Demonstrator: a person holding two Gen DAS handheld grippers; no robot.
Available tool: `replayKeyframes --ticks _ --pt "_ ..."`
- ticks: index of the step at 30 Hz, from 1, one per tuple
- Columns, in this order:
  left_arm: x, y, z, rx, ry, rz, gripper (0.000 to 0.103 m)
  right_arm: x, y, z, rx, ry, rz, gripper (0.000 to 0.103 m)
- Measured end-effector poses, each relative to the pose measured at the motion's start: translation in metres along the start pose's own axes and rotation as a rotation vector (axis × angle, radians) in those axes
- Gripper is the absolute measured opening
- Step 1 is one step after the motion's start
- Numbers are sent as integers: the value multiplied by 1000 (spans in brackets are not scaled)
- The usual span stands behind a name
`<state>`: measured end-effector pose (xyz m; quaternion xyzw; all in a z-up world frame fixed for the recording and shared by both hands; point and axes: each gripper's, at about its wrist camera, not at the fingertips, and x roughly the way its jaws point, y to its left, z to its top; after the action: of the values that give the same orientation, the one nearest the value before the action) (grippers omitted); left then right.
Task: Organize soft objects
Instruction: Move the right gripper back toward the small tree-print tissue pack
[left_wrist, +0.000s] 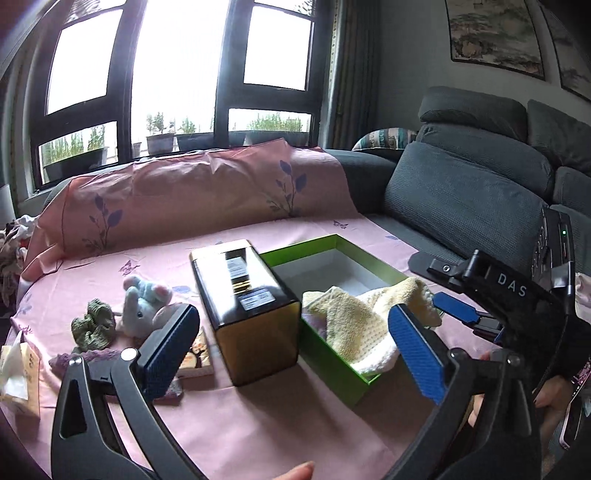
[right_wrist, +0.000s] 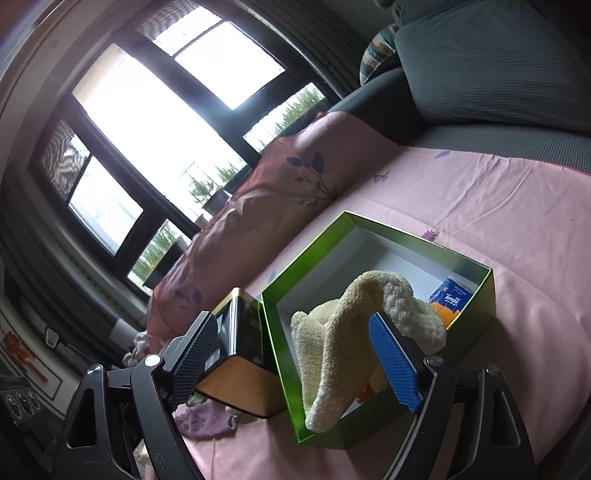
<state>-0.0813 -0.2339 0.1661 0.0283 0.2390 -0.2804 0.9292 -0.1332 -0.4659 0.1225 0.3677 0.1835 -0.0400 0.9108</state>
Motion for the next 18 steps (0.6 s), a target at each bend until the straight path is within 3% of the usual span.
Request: replayKeyframes --ticks 3,9,15,18 --pt "-14 27 -9 -45 -5 58 102 -3 11 -5 -26 -12 -6 92" --pt "-28 94 -34 -167 26 171 102 -4 41 -15 -111 -31 -17 92" --pt "-28 152 -61 -292 85 252 102 20 77 -37 -223 42 -43 92" --pt "-27 178 -70 -360 93 244 102 36 95 -53 -279 88 -61 92"
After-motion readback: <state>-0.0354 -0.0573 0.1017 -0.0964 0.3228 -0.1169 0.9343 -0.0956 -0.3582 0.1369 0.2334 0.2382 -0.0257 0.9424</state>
